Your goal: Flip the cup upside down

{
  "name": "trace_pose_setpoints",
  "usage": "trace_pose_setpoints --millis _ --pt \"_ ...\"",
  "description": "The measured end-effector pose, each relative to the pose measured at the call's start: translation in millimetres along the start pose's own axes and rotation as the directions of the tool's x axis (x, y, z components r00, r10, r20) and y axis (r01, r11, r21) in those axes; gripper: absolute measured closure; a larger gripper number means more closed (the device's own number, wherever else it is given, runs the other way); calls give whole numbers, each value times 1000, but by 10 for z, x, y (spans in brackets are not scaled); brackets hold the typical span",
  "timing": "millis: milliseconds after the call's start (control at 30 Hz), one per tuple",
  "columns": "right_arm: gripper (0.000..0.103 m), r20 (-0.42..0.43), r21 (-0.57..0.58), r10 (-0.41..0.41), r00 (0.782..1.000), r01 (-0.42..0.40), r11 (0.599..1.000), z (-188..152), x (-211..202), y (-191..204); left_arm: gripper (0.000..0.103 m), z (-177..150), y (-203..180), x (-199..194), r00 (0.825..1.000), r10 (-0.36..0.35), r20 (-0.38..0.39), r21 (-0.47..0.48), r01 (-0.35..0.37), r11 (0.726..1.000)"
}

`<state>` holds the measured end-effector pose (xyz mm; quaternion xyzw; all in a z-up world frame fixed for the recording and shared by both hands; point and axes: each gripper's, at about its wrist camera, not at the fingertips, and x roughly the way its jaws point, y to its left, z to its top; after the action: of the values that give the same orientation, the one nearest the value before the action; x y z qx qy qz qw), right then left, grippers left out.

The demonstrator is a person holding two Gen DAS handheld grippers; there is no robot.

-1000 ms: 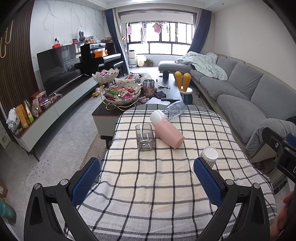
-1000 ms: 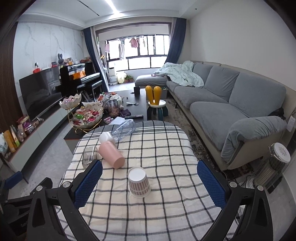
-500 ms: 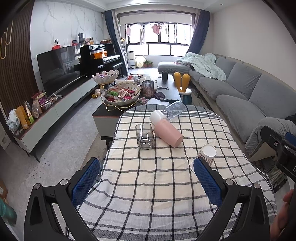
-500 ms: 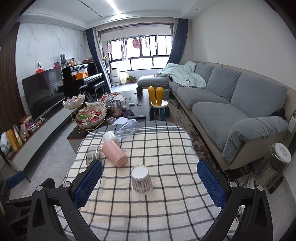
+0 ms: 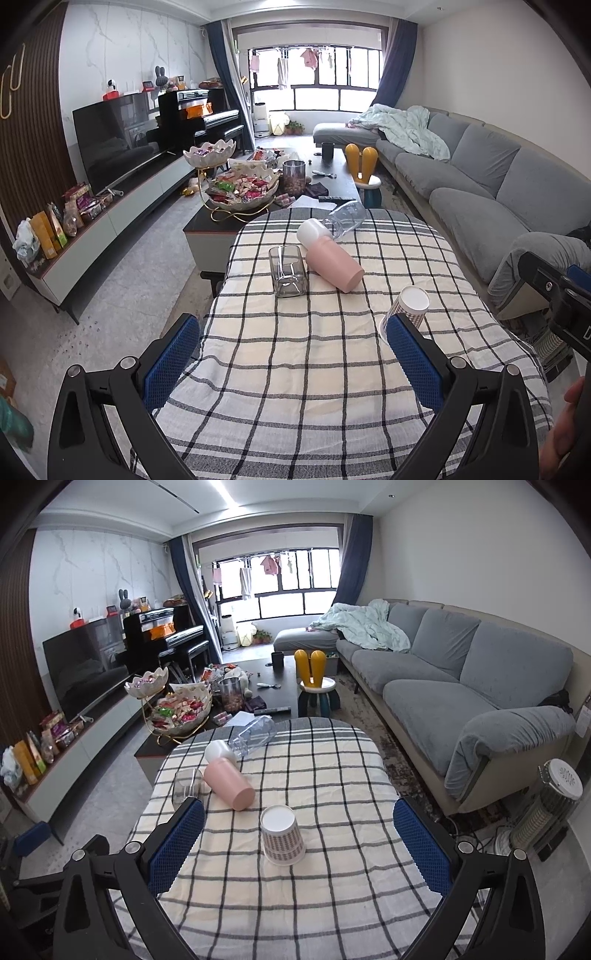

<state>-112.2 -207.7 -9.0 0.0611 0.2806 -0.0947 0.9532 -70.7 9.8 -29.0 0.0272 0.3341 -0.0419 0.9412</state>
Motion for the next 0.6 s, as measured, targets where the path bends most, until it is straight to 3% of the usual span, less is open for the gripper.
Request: trace_pose_setpoints --millis 600 --pt "0 -5 4 -1 1000 1 1000 1 -6 -9 0 -2 -11 -25 1000 -3 -4 2 3 1000"
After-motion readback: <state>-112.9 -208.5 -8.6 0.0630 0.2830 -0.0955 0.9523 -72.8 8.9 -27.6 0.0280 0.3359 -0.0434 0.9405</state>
